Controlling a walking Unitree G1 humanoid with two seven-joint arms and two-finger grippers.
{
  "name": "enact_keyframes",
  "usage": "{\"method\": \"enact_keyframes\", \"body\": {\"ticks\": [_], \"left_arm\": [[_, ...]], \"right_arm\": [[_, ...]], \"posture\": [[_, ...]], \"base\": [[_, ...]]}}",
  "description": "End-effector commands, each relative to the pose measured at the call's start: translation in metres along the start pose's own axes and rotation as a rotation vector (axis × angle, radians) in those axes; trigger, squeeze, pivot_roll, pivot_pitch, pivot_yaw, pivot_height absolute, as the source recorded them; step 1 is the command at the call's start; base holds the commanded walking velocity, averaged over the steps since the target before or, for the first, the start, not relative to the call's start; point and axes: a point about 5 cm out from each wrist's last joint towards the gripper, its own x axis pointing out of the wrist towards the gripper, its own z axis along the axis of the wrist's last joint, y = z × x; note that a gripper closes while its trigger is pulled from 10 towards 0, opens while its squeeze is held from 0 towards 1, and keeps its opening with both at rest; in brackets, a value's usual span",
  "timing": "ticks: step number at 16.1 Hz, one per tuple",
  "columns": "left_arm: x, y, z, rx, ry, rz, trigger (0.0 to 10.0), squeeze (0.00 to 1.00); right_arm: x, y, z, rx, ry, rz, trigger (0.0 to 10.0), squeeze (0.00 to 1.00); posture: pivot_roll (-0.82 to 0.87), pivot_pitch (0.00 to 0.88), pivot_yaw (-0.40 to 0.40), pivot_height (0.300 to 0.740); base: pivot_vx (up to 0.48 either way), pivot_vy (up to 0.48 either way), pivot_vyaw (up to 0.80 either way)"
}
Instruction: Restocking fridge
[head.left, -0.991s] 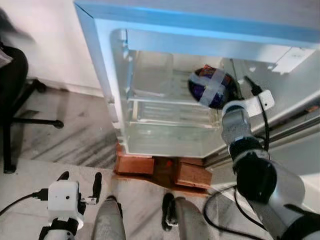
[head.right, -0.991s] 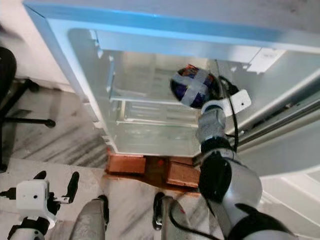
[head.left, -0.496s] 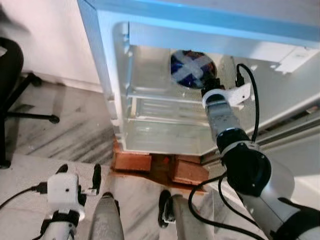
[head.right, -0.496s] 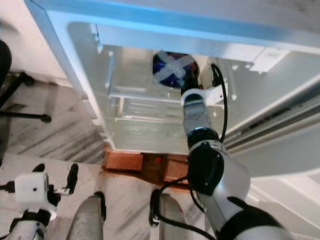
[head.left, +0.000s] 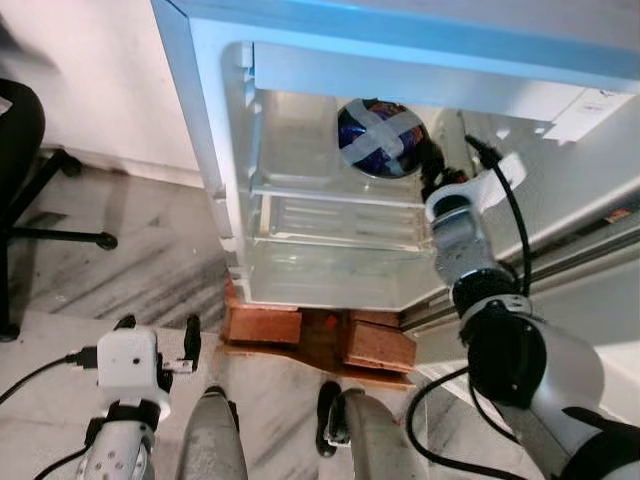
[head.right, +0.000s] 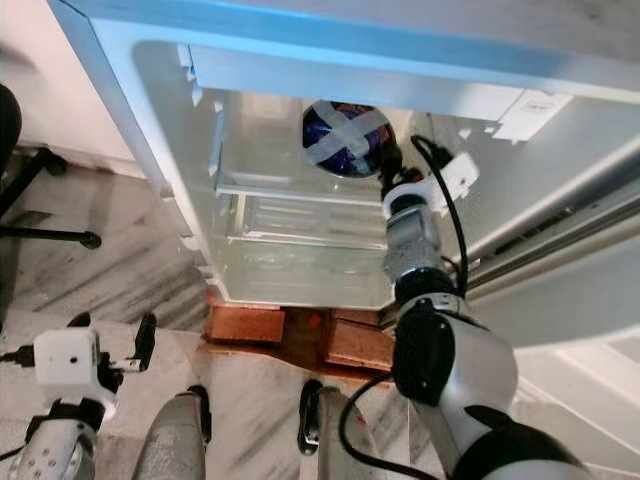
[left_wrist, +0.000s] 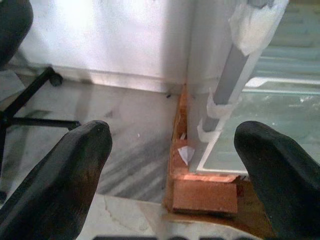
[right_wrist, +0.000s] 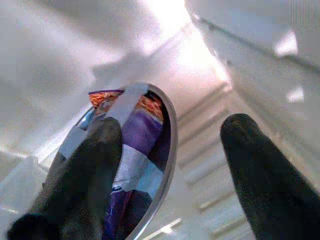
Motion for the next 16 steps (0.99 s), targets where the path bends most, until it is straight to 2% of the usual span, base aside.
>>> {"method": "enact_keyframes", "body": {"ticks": [1, 2, 5, 7, 8, 9, 10, 12, 13, 14, 15, 16], "left_arm": [[0.0, 0.005, -0.006, 0.015, 0.031, 0.021, 10.0, 0.0], [0.008, 0.007, -0.001, 0.021, 0.012, 0.021, 10.0, 0.0], [0.021, 0.0, 0.002, 0.008, -0.011, 0.018, 10.0, 0.0], [0.031, -0.01, 0.004, 0.001, -0.034, -0.009, 10.0, 0.0], [0.034, -0.013, 0.004, -0.001, -0.038, -0.021, 10.0, 0.0], [0.036, -0.014, 0.004, -0.002, -0.04, -0.029, 10.0, 0.0], [0.04, -0.02, 0.005, -0.001, -0.041, -0.063, 10.0, 0.0], [0.043, -0.028, 0.003, 0.004, -0.033, -0.109, 10.0, 0.0], [0.043, -0.029, 0.002, 0.007, -0.032, -0.118, 10.0, 0.0], [0.044, -0.031, -0.001, 0.016, -0.03, -0.133, 10.0, 0.0], [0.044, -0.031, -0.001, 0.016, -0.03, -0.133, 10.0, 0.0], [0.05, -0.031, -0.007, 0.023, -0.022, -0.139, 10.0, 0.0]], "right_arm": [[-0.005, -0.012, 0.008, -0.124, -0.041, 0.047, 10.0, 1.0], [-0.012, -0.014, 0.011, -0.231, -0.071, 0.125, 10.0, 1.0], [-0.027, -0.016, 0.001, -0.352, -0.071, 0.233, 10.0, 1.0], [-0.052, -0.02, -0.016, -0.46, -0.045, 0.326, 10.0, 1.0], [-0.064, -0.024, -0.023, -0.484, -0.03, 0.343, 10.0, 0.75], [-0.07, -0.026, -0.026, -0.496, -0.025, 0.347, 10.0, 0.63], [-0.094, -0.033, -0.035, -0.548, -0.018, 0.345, 10.0, 0.0], [-0.118, -0.041, -0.043, -0.591, -0.003, 0.323, 10.0, 0.0], [-0.121, -0.043, -0.044, -0.596, 0.001, 0.313, 10.0, 0.0], [-0.132, -0.051, -0.047, -0.619, 0.014, 0.277, 10.0, 0.0], [-0.132, -0.051, -0.047, -0.619, 0.014, 0.277, 10.0, 0.0], [-0.141, -0.06, -0.047, -0.627, 0.017, 0.23, 10.0, 0.0]], "posture": [[0.28, 0.277, -0.143, 0.74], [0.27, 0.263, -0.142, 0.74], [0.22, 0.206, -0.144, 0.74], [0.21, 0.167, -0.133, 0.74], [0.2, 0.158, -0.127, 0.74], [0.2, 0.156, -0.125, 0.74], [0.19, 0.135, -0.11, 0.74], [0.18, 0.116, -0.102, 0.74], [0.18, 0.116, -0.102, 0.74], [0.17, 0.083, -0.094, 0.74], [0.17, 0.083, -0.094, 0.74], [0.16, 0.047, -0.077, 0.74]], "base": [[0.0, 0.0, 0.0], [0.0, 0.0, 0.0], [0.0, 0.0, 0.0], [0.0, 0.0, 0.0], [0.0, 0.0, 0.0], [0.0, 0.0, 0.0], [0.0, 0.0, 0.0], [0.0, 0.0, 0.0], [0.0, 0.0, 0.0], [0.0, 0.0, 0.0], [0.0, 0.0, 0.0], [0.0, 0.0, 0.0]]}}
